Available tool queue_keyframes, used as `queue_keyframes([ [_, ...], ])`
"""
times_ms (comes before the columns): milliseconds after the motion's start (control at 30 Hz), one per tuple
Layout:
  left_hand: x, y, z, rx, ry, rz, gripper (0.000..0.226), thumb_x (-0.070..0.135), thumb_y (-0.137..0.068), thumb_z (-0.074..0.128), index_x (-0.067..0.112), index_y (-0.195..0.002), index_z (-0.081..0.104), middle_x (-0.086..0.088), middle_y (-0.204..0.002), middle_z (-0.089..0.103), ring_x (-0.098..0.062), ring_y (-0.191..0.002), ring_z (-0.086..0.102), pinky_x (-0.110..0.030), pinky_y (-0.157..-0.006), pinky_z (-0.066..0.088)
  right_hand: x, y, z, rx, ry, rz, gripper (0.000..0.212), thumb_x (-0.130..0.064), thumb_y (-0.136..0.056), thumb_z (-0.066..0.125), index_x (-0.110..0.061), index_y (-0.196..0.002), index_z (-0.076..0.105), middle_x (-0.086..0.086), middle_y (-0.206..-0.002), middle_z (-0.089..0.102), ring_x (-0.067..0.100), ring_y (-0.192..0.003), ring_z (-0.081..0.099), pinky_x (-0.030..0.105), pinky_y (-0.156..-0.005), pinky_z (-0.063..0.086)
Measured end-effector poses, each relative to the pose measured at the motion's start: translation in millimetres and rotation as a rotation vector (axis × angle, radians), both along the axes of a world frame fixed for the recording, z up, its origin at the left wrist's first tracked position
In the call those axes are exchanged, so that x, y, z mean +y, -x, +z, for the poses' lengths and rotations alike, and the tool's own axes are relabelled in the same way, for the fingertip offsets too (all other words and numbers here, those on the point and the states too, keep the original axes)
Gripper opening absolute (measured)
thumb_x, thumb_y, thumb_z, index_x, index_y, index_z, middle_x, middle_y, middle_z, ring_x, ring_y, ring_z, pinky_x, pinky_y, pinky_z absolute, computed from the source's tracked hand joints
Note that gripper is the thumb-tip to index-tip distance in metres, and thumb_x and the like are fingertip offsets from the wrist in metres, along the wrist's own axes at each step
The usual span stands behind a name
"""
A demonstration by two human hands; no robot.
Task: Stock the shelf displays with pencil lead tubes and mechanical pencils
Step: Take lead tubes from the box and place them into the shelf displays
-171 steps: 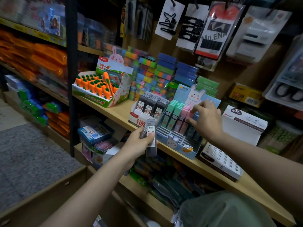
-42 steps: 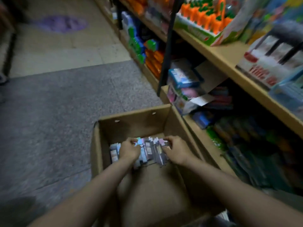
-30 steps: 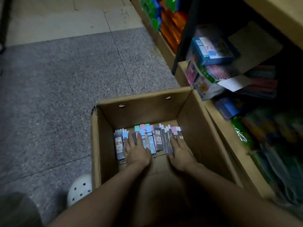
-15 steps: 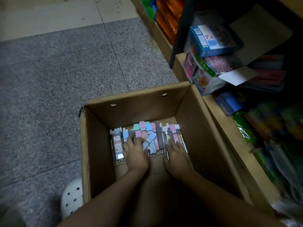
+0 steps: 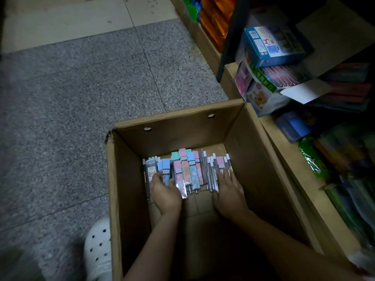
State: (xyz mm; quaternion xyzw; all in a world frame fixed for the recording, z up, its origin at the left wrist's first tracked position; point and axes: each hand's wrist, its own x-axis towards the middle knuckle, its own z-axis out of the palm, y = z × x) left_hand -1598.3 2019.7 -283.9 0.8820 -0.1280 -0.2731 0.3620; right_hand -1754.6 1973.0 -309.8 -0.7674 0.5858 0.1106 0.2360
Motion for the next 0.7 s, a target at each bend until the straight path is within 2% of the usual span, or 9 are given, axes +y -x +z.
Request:
queue_keyframes([
  [67,3.3,-0.5,-1.8,-0.035,-0.009,-0.008,0.037,0.001,-0.091,0.059,0.004,-0.128,0.055,-0.015,-0.138,0.043,-0.032,-0.119,0.052,-0.027,-0.096,0.039,-1.4,0.1,2.9,-0.047,0.06,-0.021,0.062,-0.03,-0.094,0.05,-0.02,-0.151,0.027,0.006,-0.16,0.02,0.024,-0.148,0.011,0.041,-0.118,0.018],
  [167,5.2,-3.5,-3.1,-0.026,-0.056,-0.058,0.039,0.0,-0.092,0.057,0.003,-0.131,0.053,-0.012,-0.154,0.028,-0.03,-0.133,0.042,-0.031,-0.107,0.035,-7.5,-6.2,6.9,-0.067,0.136,-0.047,0.056,-0.029,-0.093,0.054,-0.022,-0.145,0.038,0.003,-0.15,0.035,0.022,-0.138,0.028,0.038,-0.11,0.028],
  [300,6.8,-5.8,-4.8,-0.023,-0.073,-0.113,0.039,0.001,-0.09,0.061,0.005,-0.128,0.056,-0.01,-0.146,0.041,-0.03,-0.125,0.05,-0.039,-0.104,0.045,-18.4,-19.0,6.2,-0.019,0.104,-0.084,0.061,-0.03,-0.095,0.051,-0.023,-0.151,0.027,0.005,-0.157,0.025,0.024,-0.141,0.024,0.041,-0.11,0.029],
  [400,6.4,-3.3,-5.1,0.0,-0.077,-0.083,0.037,0.003,-0.088,0.064,0.007,-0.124,0.059,-0.007,-0.143,0.037,-0.027,-0.119,0.052,-0.035,-0.102,0.046,-20.2,-19.4,3.9,0.018,0.074,-0.072,0.061,-0.028,-0.098,0.047,-0.02,-0.153,0.023,0.006,-0.16,0.016,0.027,-0.145,0.017,0.042,-0.112,0.027],
  [567,9.6,0.0,-7.3,0.004,-0.058,-0.057,0.033,0.003,-0.087,0.065,0.01,-0.12,0.063,-0.004,-0.14,0.036,-0.024,-0.12,0.05,-0.032,-0.102,0.045,-7.3,-7.0,1.9,0.012,0.075,-0.047,0.053,-0.027,-0.096,0.049,-0.022,-0.147,0.035,0.004,-0.159,0.02,0.027,-0.142,0.021,0.04,-0.11,0.029],
  [700,11.9,6.3,-3.4,0.005,-0.048,-0.054,0.036,0.005,-0.088,0.065,0.013,-0.123,0.06,-0.003,-0.137,0.041,-0.025,-0.119,0.051,-0.041,-0.1,0.049,-8.5,-0.6,1.0,-0.087,0.111,-0.081,0.046,-0.015,-0.093,0.055,-0.017,-0.138,0.05,0.007,-0.149,0.039,0.026,-0.133,0.033,0.036,-0.109,0.033],
])
